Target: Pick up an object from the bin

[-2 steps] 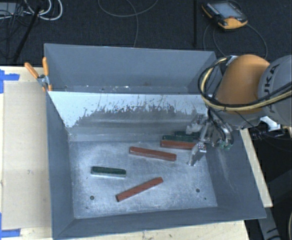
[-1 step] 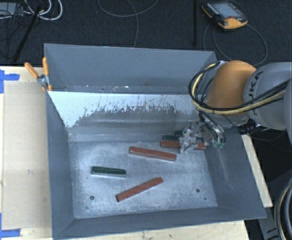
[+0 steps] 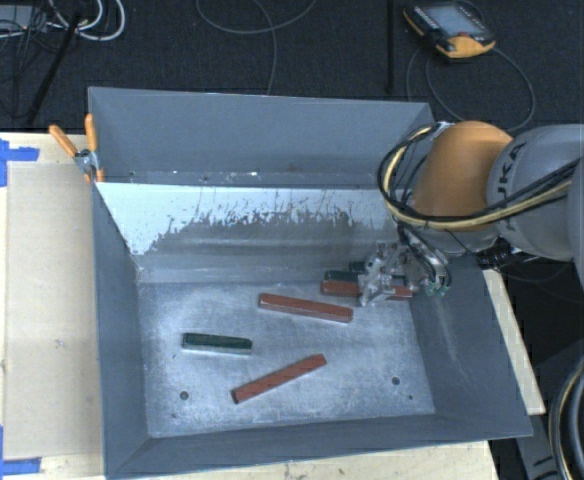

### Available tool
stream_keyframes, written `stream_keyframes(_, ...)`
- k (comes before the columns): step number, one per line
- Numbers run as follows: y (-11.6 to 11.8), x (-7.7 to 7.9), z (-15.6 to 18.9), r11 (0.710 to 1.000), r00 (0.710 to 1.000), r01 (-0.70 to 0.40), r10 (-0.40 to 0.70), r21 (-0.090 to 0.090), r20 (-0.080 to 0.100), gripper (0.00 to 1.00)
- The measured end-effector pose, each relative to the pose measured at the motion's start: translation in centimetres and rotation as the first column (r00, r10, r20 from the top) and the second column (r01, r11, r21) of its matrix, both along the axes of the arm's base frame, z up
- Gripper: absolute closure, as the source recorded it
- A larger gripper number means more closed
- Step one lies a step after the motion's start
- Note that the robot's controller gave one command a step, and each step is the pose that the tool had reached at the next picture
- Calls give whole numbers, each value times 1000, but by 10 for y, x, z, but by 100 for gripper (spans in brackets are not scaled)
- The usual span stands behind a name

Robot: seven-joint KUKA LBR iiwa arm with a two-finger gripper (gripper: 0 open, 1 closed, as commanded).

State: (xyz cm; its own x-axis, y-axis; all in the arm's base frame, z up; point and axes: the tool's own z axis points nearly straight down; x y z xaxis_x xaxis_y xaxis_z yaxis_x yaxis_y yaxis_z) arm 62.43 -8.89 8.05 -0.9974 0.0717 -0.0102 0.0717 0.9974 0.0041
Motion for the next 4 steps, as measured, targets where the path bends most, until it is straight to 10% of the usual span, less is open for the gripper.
stream_keyframes(1,-12,-7,49,1000,1000,-7,6,-2,-12,100)
stream_keyframes(2,-15,-2,129,1000,1000,8,-8,-3,-8,0)
stream_keyframes(4,-11,-8,75,1000,1000,-2,2,-4,-4,0)
